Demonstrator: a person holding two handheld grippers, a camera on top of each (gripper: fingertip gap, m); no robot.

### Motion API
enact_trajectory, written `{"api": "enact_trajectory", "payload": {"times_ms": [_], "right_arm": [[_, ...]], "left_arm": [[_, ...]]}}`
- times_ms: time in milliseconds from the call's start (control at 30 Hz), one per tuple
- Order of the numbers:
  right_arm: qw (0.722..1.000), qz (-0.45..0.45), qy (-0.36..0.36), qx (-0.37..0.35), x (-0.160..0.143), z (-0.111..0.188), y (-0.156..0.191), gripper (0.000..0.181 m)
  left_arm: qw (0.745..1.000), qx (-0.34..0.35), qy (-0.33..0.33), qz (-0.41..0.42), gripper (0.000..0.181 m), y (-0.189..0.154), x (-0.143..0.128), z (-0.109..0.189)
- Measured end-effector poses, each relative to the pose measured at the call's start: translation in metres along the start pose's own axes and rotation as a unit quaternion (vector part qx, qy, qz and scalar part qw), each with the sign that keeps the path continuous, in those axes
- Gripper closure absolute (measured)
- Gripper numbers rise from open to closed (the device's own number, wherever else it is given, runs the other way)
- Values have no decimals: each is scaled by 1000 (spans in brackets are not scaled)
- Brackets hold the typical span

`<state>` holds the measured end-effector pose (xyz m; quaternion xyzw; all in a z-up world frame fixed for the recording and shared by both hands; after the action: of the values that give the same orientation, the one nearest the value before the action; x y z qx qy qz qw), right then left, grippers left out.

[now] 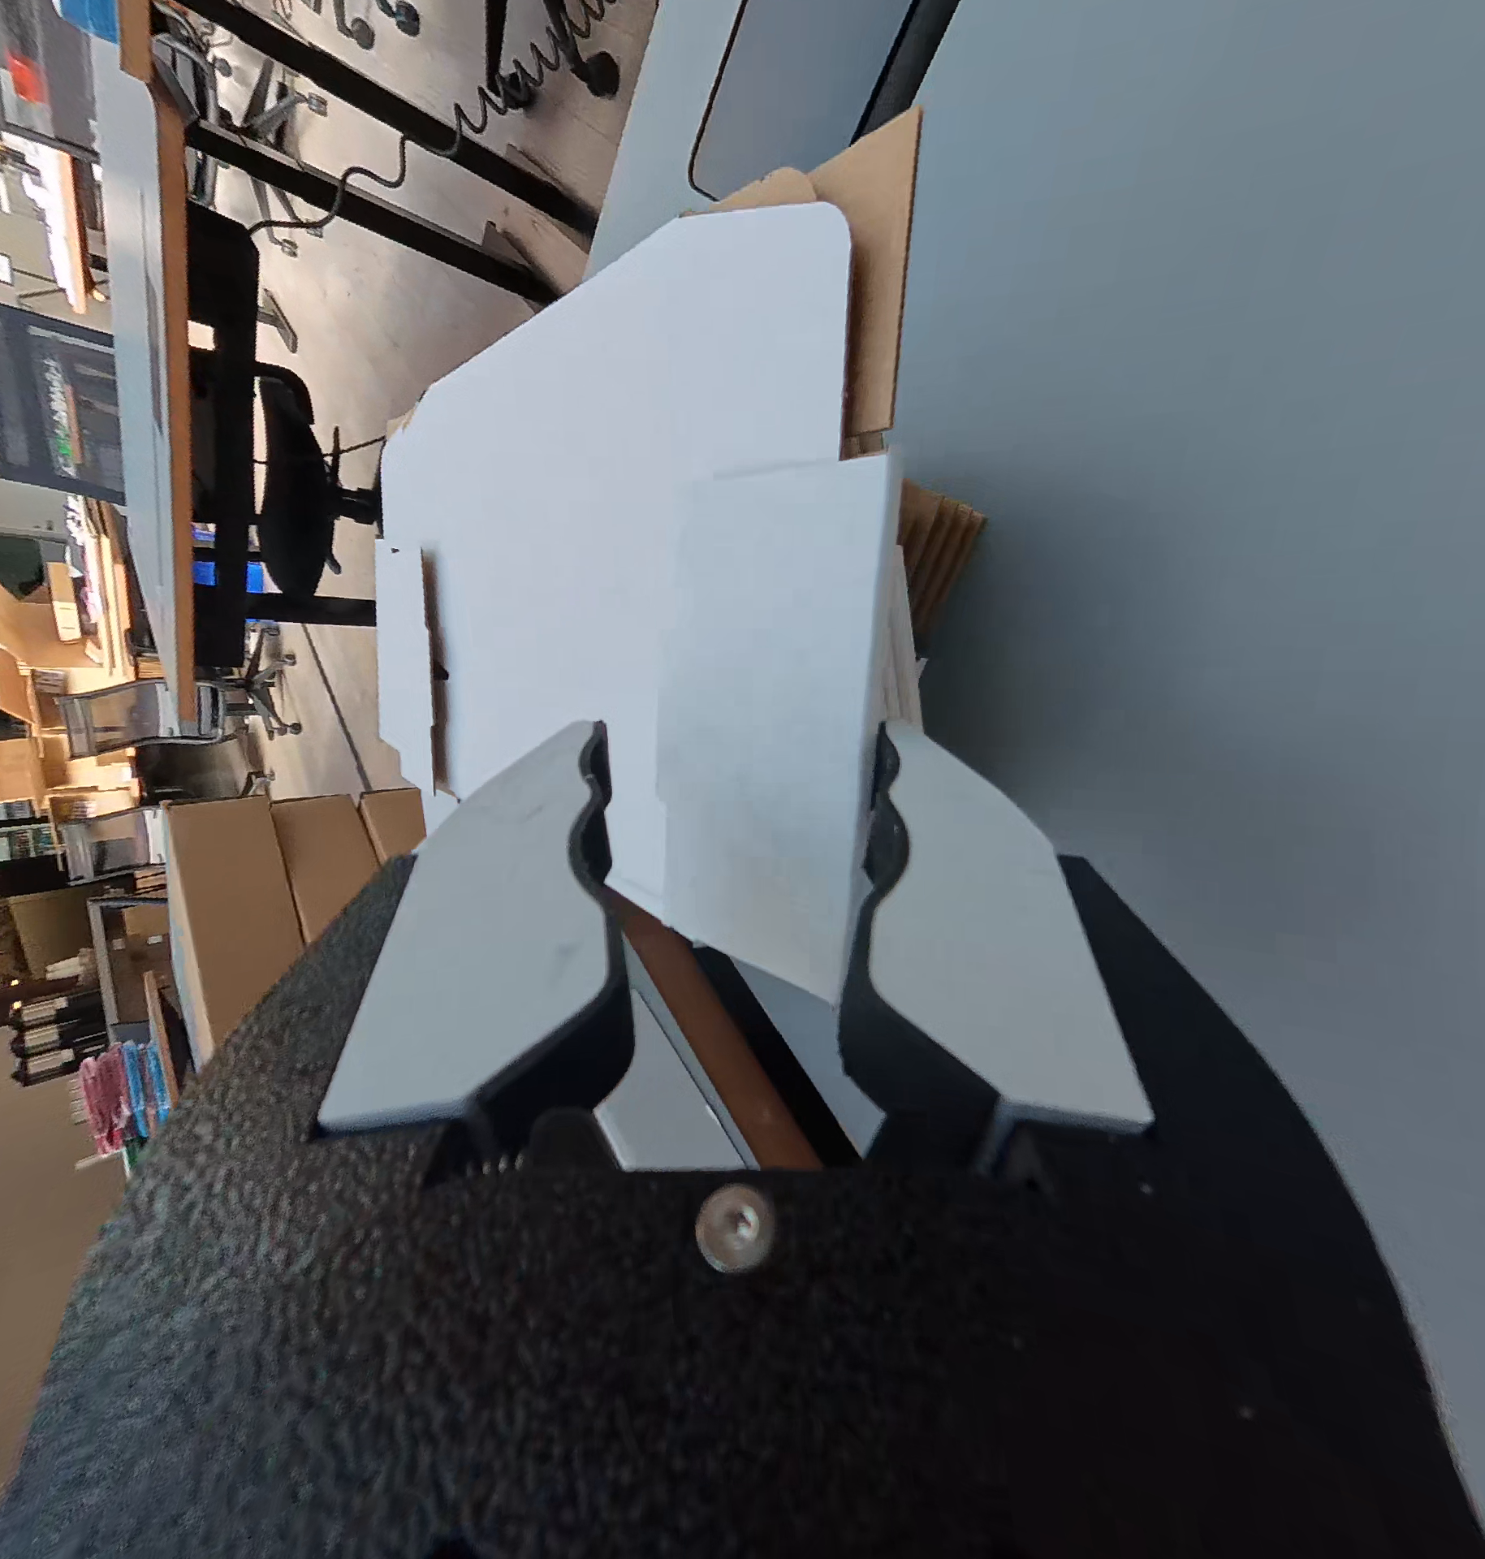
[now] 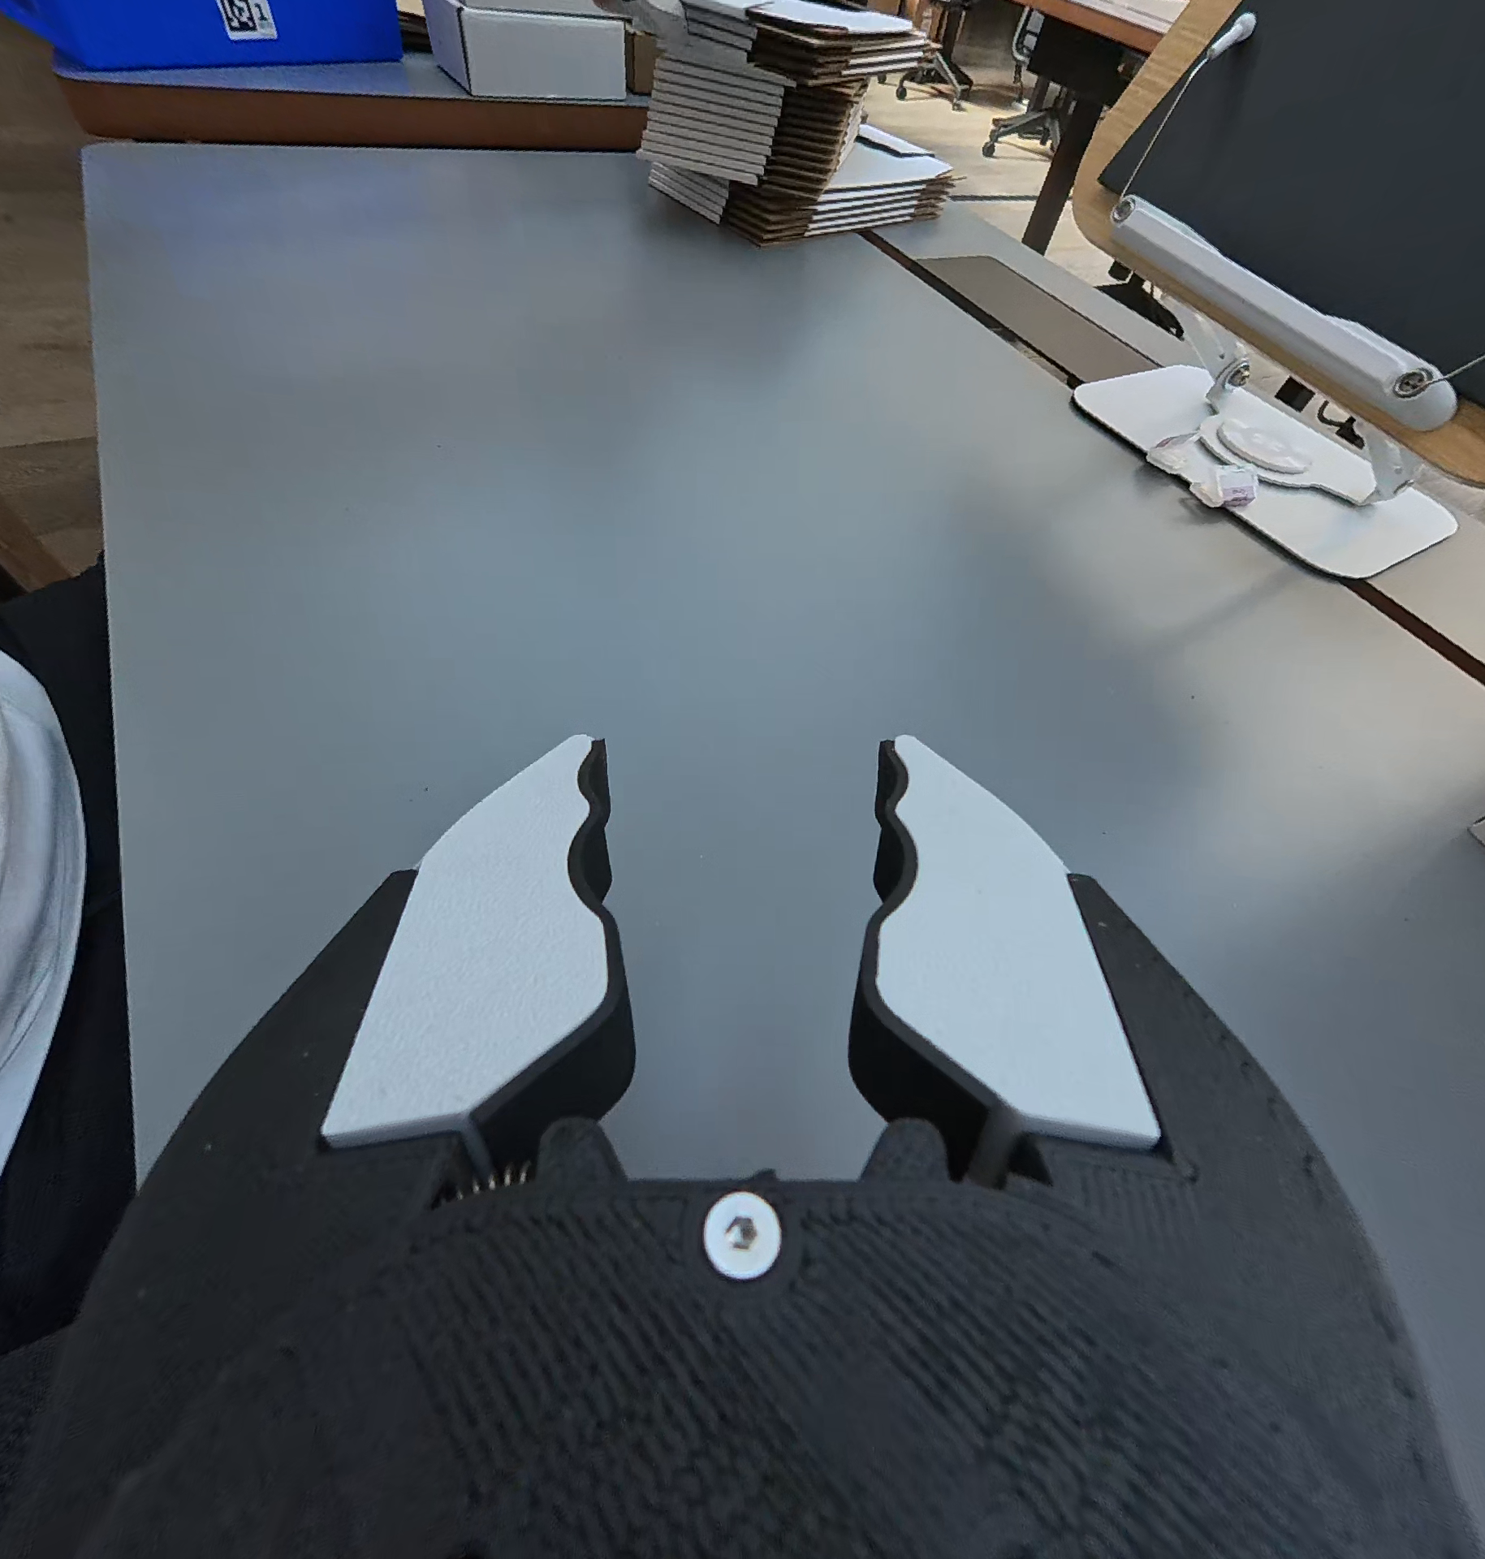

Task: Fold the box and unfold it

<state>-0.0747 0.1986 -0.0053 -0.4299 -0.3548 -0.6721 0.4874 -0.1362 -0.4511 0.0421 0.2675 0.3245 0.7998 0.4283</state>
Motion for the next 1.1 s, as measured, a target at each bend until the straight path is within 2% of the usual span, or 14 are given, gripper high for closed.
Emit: {"api": "enact_trajectory", "payload": {"times_ms": [67,233,367,533,633,700,867,967,1100], "right_arm": [[1000,1,-5,2,2,1,1,120],[1000,7,-9,-8,1,4,4,120],[1000,-6,-27,-9,2,1,7,121],[998,-18,-49,-24,14,-10,10,123],[997,-14,-67,-39,25,-16,12,134],[996,-2,-78,-44,32,-20,15,152],[993,20,-99,-55,47,-35,29,181],[995,27,-88,-44,47,-45,40,181],[996,54,-49,-44,37,-59,52,181]], "left_arm": [[1000,16,8,-15,151,-3,0,-1],[989,118,31,-79,165,-9,0,1],[946,280,77,-145,176,-12,8,17],[892,393,107,-198,176,-26,39,60],[907,371,62,-189,176,-47,74,98],[922,344,23,-177,176,-72,101,121],[942,272,-90,-177,176,-170,168,164],[944,233,-146,-184,176,-231,200,177],[925,236,-190,-228,176,-290,225,188]]}}
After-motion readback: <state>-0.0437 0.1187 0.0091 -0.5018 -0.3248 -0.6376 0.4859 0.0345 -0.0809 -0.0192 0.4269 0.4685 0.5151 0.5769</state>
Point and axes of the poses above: each gripper's, where its closed fingertips meet, z back along the fingers, x out of its top, y = z × x across the jaws, the point moved 7 cm from there along z, back along the fingers, and after that the axes turned 11 degrees about -z, right-handed, at the moved point
